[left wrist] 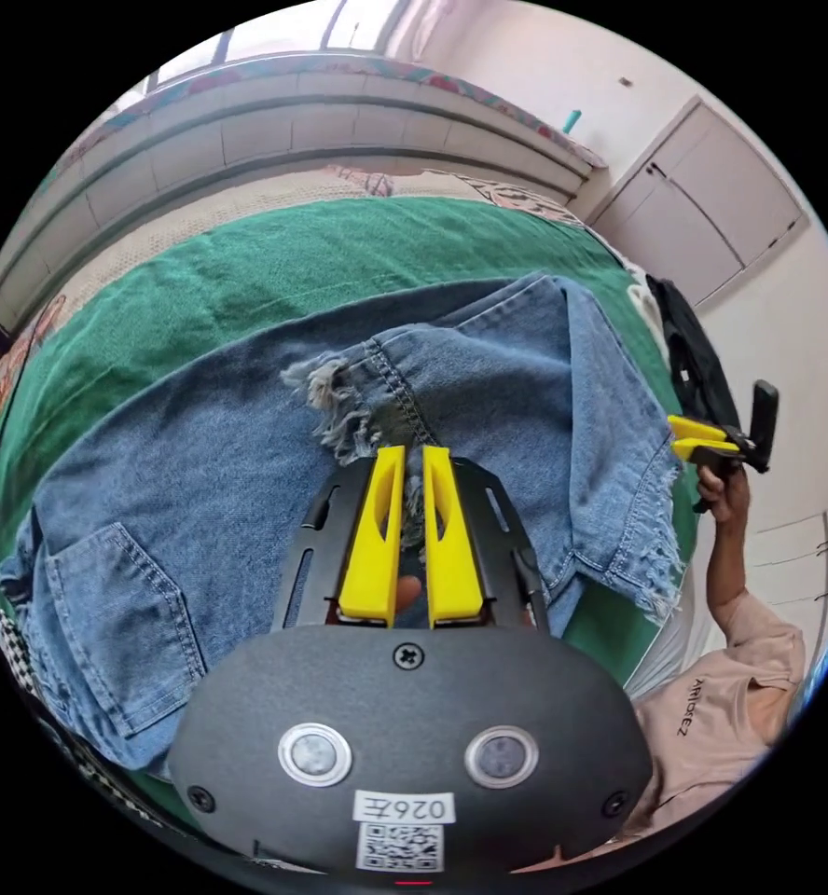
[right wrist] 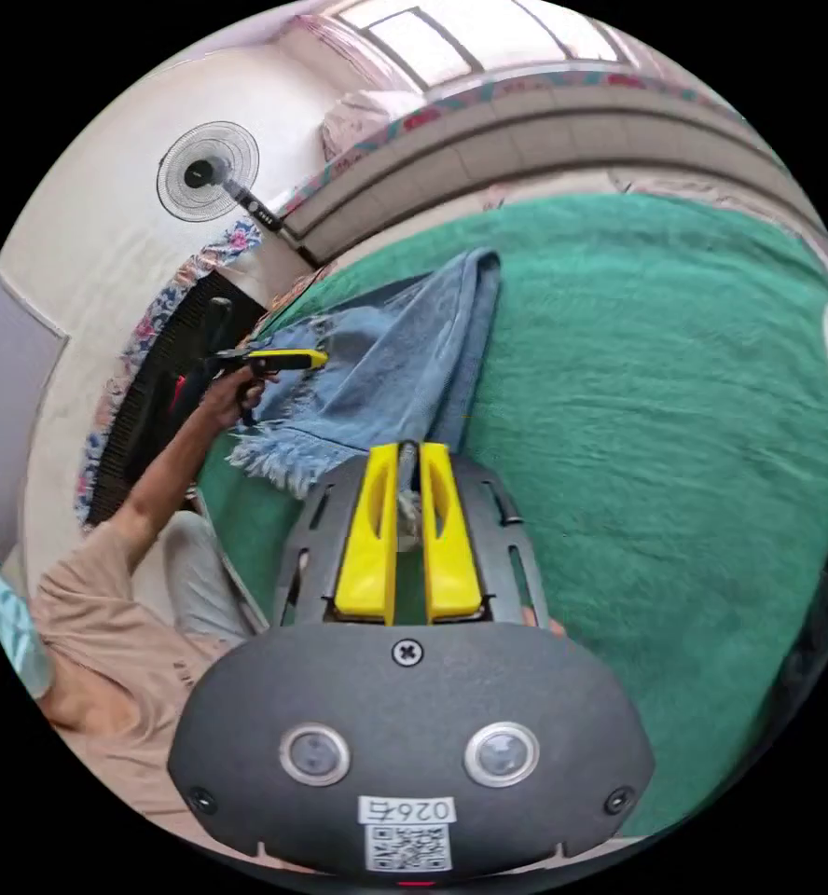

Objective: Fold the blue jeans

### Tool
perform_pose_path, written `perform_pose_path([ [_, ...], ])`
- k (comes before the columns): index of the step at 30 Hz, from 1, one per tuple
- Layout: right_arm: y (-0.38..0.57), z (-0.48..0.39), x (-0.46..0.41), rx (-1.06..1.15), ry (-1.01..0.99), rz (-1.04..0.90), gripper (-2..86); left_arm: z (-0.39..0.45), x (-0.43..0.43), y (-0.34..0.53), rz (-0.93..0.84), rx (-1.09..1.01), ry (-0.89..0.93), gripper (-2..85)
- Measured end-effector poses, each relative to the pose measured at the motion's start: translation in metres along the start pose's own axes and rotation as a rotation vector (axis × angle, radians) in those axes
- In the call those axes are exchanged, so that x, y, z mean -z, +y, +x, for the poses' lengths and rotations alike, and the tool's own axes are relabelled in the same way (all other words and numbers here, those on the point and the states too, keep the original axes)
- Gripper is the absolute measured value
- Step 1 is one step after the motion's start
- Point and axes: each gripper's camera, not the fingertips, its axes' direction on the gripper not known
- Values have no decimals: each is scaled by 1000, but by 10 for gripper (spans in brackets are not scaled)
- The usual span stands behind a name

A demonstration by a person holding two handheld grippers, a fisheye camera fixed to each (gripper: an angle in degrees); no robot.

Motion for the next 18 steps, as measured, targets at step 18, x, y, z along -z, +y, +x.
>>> perform_pose_path([
  [18,-305,-39,158,310,-341,105,174,24,97,74,539,79,186,104],
])
